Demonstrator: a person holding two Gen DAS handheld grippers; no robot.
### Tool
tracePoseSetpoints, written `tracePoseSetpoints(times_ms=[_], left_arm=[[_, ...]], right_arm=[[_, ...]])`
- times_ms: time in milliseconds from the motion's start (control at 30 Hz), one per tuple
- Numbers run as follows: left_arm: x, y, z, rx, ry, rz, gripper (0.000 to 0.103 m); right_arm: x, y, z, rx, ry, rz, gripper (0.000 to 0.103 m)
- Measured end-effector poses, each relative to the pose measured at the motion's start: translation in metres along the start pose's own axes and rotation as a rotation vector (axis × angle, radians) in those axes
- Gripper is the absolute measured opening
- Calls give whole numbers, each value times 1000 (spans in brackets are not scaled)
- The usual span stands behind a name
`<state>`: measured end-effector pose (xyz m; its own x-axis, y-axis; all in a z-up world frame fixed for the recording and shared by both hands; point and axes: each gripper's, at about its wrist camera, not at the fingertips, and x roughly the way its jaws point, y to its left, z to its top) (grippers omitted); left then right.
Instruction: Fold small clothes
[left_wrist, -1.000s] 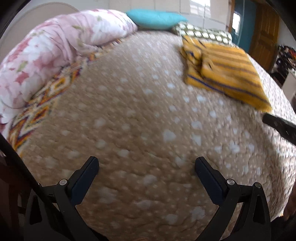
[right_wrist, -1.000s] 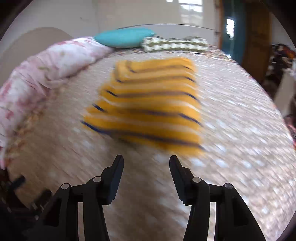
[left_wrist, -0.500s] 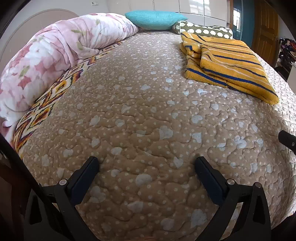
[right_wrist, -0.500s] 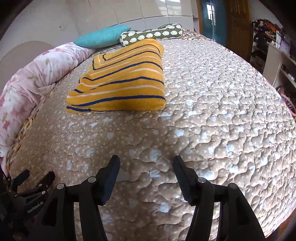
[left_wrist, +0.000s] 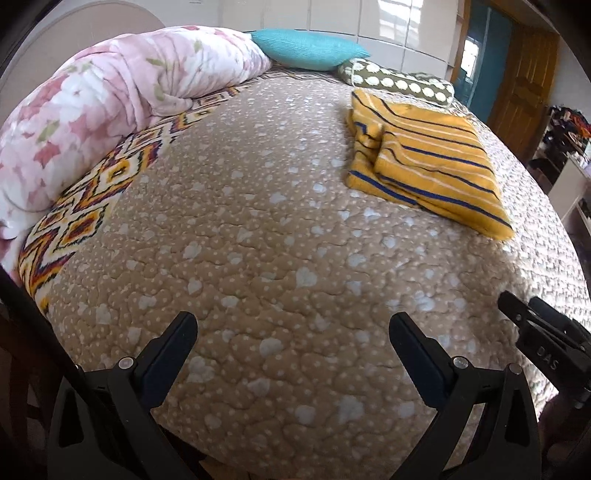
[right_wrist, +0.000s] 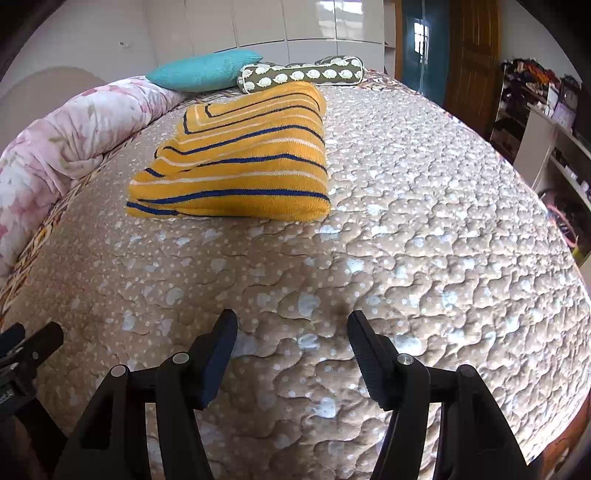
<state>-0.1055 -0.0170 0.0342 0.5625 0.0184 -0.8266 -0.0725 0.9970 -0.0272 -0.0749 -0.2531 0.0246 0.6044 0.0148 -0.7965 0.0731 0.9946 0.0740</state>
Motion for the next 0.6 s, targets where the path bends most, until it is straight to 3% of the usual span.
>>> tracePoseSetpoints(times_ms=[100, 600], left_arm=[[-3, -6, 0, 25, 14, -35, 103], [2, -10, -2, 47, 28, -39, 103]], right_arm=[[1, 1, 0, 0, 5, 2, 70], [2, 2, 0, -14, 8, -16, 71]])
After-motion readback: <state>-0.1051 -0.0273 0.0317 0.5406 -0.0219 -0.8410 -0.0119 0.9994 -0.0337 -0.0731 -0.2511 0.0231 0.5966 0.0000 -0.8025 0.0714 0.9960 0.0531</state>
